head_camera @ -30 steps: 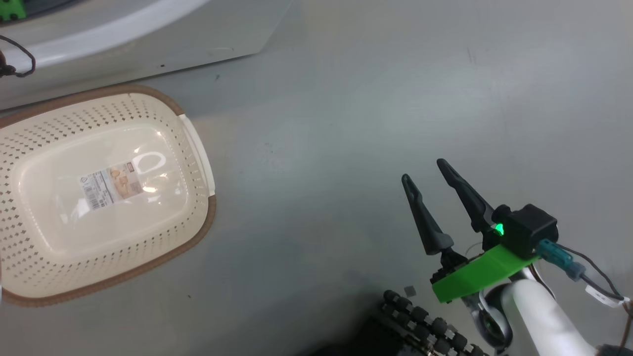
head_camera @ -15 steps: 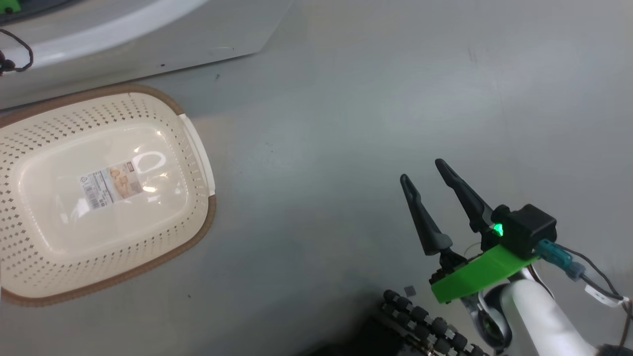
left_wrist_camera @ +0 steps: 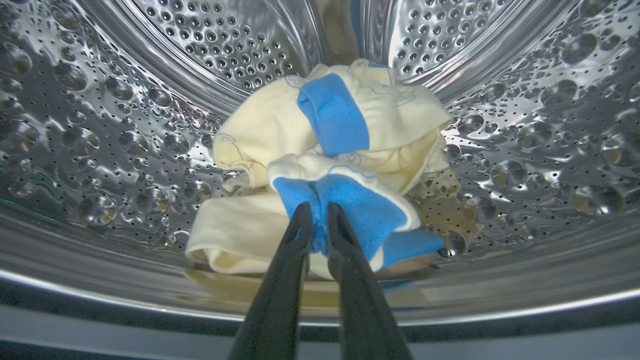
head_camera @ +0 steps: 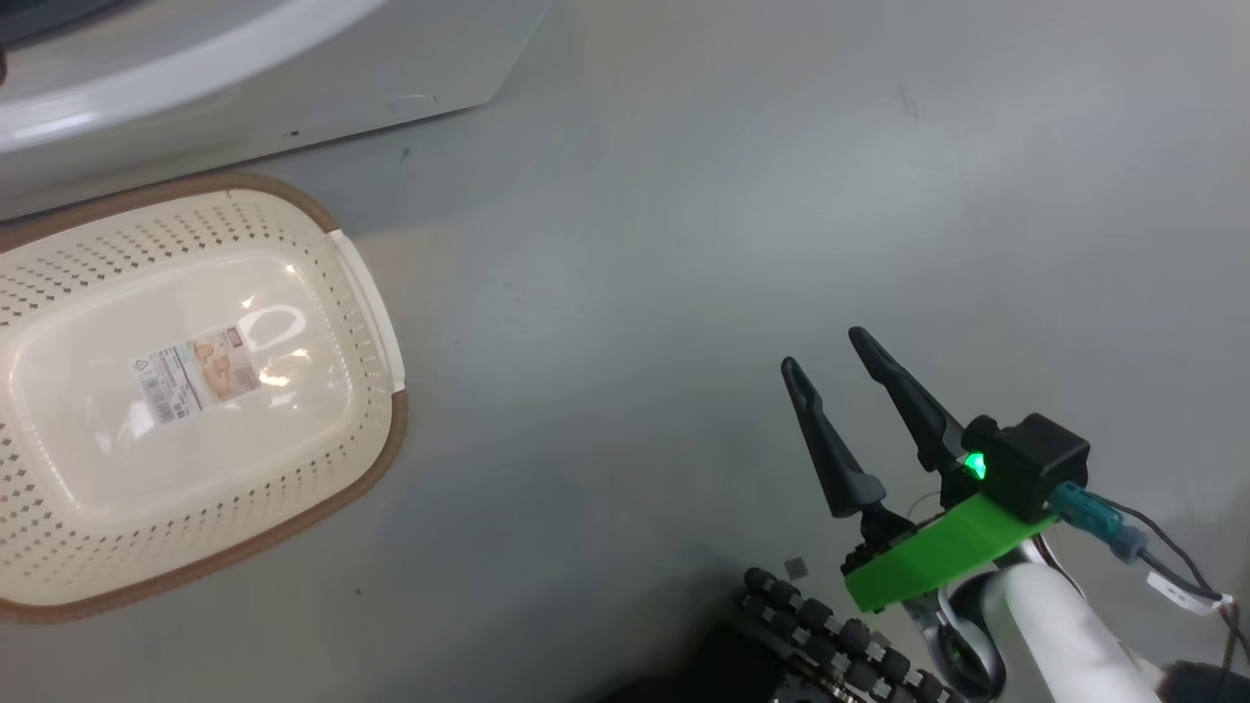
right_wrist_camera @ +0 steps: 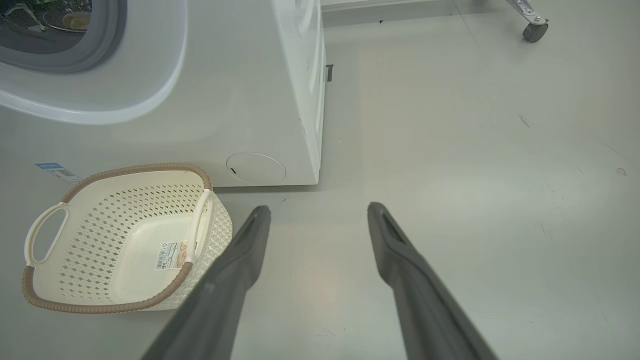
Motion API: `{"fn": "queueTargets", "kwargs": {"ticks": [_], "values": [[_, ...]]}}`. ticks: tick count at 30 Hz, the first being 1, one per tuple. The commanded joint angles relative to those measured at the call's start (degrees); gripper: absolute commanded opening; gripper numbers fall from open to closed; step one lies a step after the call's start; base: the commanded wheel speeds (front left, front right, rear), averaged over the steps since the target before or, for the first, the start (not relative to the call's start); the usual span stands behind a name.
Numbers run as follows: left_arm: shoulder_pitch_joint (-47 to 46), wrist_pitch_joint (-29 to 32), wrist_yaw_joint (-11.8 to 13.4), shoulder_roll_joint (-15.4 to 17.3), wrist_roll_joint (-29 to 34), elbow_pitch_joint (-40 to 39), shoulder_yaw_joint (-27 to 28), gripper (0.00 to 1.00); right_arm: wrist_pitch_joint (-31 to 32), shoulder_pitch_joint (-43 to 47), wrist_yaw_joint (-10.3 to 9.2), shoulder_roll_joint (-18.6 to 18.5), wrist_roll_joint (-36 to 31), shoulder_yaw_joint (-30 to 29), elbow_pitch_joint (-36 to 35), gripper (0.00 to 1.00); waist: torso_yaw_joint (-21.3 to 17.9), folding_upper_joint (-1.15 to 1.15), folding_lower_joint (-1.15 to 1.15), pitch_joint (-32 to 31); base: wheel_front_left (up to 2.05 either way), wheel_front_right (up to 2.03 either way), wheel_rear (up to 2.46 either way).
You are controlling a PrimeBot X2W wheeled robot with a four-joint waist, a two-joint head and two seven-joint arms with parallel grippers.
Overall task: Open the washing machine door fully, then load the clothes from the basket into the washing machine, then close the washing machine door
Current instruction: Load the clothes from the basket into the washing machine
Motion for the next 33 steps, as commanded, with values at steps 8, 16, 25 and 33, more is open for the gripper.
{"fn": "queueTargets", "kwargs": {"ticks": [8,16,25,33], "values": [[-5.02,-5.95,1.01,4.32,-0.34,-2.66,-0.45,0.00,-0.38,2.18,0.22,-0.48,1.71,1.62,-1.15,1.00,-1.82,0.00,0.00,1.00,0.00,0.00,0.00],[-6.09,-8.51,0.71,6.89,0.57,-4.21,-1.77,0.00,-0.38,2.47,0.22,-0.48,2.97,3.11,-1.08,1.00,-4.74,0.00,0.00,2.17,0.00,0.00,0.00],[-7.55,-6.22,0.30,7.74,-0.07,-3.07,-2.02,0.00,-0.38,4.68,0.22,-0.48,3.75,2.03,-1.32,1.00,-5.26,0.00,0.00,2.64,0.00,0.00,0.00],[-9.41,3.42,-0.91,7.10,-0.94,-1.35,-2.71,0.49,-0.38,3.69,0.22,-0.48,5.31,2.63,-1.17,1.00,-5.51,0.00,0.00,2.12,0.00,0.00,0.00]]}}
